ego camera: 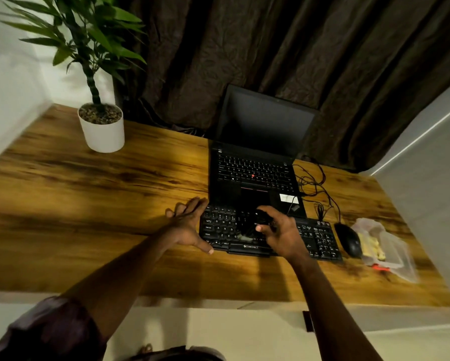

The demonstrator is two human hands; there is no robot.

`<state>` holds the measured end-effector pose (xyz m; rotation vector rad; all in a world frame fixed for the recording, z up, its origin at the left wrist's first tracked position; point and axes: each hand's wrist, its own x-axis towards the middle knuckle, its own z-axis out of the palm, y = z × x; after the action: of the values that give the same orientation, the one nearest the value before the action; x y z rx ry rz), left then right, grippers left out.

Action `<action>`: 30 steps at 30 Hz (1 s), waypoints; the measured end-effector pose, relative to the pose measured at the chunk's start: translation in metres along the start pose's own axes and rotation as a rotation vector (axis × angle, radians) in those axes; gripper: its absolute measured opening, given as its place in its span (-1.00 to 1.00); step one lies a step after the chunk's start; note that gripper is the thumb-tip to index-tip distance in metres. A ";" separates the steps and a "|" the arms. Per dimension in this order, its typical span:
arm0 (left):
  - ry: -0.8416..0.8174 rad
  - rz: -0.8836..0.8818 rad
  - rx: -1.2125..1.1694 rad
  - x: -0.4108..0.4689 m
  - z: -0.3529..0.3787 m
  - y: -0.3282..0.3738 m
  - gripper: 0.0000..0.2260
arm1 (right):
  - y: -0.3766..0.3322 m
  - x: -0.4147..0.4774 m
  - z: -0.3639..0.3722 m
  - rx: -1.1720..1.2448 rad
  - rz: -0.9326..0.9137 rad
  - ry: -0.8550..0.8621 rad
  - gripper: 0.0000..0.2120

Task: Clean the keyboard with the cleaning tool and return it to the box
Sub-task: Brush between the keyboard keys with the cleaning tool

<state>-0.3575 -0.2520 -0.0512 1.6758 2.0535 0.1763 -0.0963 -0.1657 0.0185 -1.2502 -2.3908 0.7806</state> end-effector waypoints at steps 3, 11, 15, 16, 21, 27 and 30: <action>-0.010 0.004 -0.017 0.001 0.000 -0.001 0.34 | -0.010 0.002 0.006 -0.028 -0.009 -0.007 -0.56; -0.032 0.021 -0.056 0.002 0.001 -0.001 0.32 | -0.036 0.007 0.034 0.065 -0.056 -0.057 -0.60; -0.045 0.023 -0.094 0.003 0.001 -0.003 0.33 | -0.018 0.000 0.009 0.070 0.003 -0.054 -0.61; -0.047 0.024 -0.100 0.003 0.001 -0.004 0.33 | -0.013 -0.003 0.003 0.064 -0.003 -0.039 -0.62; -0.021 0.032 -0.104 0.001 0.003 -0.003 0.31 | -0.001 -0.010 -0.008 -0.007 -0.042 -0.011 -0.60; 0.000 0.006 -0.089 0.002 0.002 -0.001 0.33 | -0.021 0.003 0.021 0.055 -0.043 -0.068 -0.53; -0.007 0.001 -0.092 0.001 0.003 0.000 0.33 | -0.014 0.003 0.015 0.080 -0.007 -0.068 -0.55</action>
<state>-0.3563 -0.2513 -0.0546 1.6195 2.0086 0.2602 -0.1152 -0.1740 0.0152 -1.2010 -2.3902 0.9212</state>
